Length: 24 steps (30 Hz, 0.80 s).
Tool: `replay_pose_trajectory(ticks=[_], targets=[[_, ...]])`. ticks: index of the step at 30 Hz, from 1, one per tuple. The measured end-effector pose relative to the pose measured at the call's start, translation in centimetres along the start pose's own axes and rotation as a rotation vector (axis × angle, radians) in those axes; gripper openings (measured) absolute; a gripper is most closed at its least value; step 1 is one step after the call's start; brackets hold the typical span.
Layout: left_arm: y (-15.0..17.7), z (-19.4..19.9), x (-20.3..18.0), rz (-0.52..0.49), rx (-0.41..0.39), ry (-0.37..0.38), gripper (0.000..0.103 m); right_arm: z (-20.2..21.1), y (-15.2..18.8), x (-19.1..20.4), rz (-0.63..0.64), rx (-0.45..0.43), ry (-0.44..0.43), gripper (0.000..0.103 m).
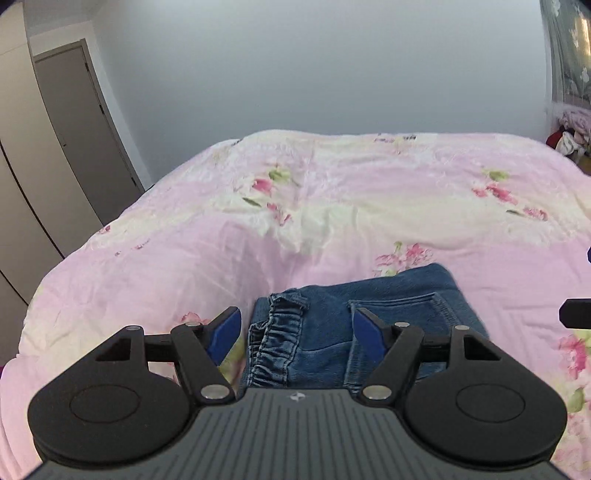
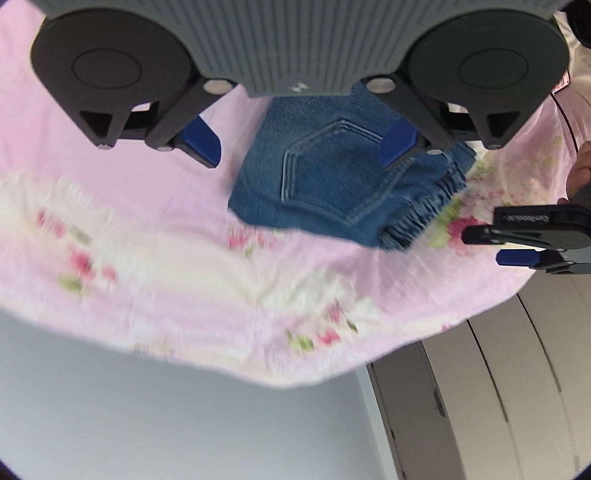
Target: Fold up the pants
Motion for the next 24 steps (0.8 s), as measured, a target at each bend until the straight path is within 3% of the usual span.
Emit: replay_pose_trajectory(ticks=[5,12,17,24], targets=[[0.0,6.1,-2.3,0.033,-0.076,0.006,0.082,7.8,0.3,1.7,0.088,-0.149,0.052,0.098],[2.3,10.9,-5.7,0.021,-0.126,0.007,0.086,14.0,3.4,2.2,0.088,-0.232,0.075,0.098],[4.7,11.8,-7.5,0.005,-0.133,0.012,0.086,14.7,7.0,3.1,0.083,-0.227,0.112,0.098],[9.1,10.7,-9.3,0.018,-0.075,0.005,0.086,13.1,12.5,3.3,0.001,-0.203,0.153,0.098]])
Point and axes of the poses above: each gripper's, at about its wrist camera, not at the fingertips, and z roughly against the way its jaws point, x to its left, y to its underside, the point moved 8 cm from there along -z, roughly the way its jaws point, and after that the axes turned 8 degrees about x, right-handed, at the moved point
